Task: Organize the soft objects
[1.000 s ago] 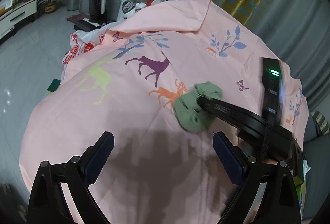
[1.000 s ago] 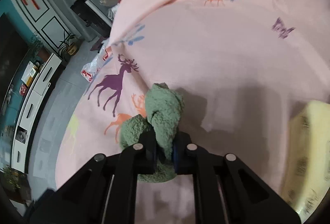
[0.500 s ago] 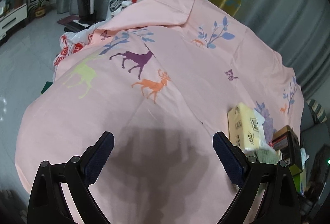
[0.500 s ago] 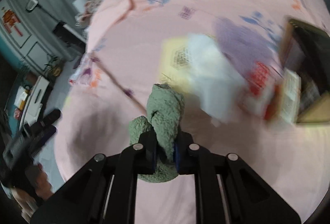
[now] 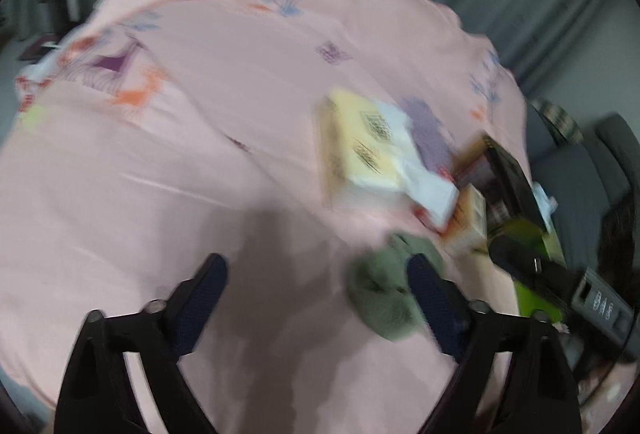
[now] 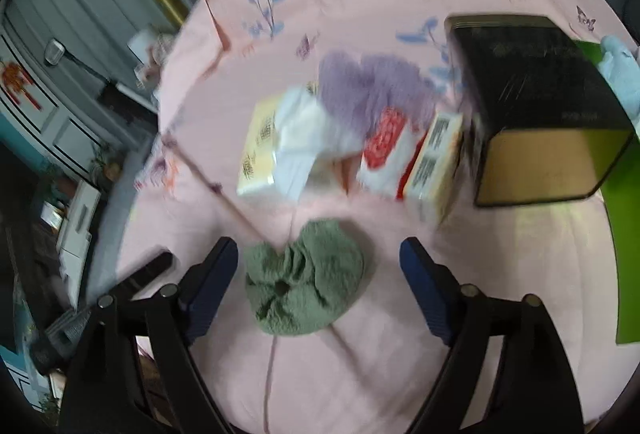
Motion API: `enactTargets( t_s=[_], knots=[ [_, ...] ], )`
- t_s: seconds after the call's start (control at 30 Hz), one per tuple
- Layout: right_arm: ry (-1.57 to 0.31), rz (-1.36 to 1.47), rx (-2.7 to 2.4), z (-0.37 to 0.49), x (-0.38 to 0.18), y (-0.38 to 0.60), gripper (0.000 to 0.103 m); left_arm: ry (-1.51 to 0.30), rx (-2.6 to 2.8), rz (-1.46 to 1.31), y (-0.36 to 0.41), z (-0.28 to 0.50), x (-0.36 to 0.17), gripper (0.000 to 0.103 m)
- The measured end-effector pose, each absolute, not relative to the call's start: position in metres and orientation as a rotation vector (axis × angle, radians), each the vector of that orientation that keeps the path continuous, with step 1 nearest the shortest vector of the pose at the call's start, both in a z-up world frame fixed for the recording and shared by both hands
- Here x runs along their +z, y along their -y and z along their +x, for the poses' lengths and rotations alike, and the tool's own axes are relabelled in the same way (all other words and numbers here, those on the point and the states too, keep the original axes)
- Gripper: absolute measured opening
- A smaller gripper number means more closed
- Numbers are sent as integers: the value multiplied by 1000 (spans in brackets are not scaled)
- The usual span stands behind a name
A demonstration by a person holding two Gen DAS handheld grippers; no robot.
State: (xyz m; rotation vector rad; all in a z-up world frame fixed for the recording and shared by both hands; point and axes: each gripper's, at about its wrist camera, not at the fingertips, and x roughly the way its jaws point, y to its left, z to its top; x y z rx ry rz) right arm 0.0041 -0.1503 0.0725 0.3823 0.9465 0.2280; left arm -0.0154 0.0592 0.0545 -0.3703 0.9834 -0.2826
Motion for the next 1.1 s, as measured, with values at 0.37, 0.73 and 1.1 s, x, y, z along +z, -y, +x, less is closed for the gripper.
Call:
enactTargets(
  t_s=[0.37, 0.73, 1.1],
  knots=[
    [-1098, 400, 336, 34, 19, 136, 63, -1061, -313, -209, 10, -17, 20, 68],
    [-1170, 454, 494, 22, 7, 116, 33, -1002, -333, -155, 11, -19, 21, 38],
    [-975, 434, 505, 1, 72, 138, 33, -778, -373, -74, 27, -43, 80, 37]
  ],
)
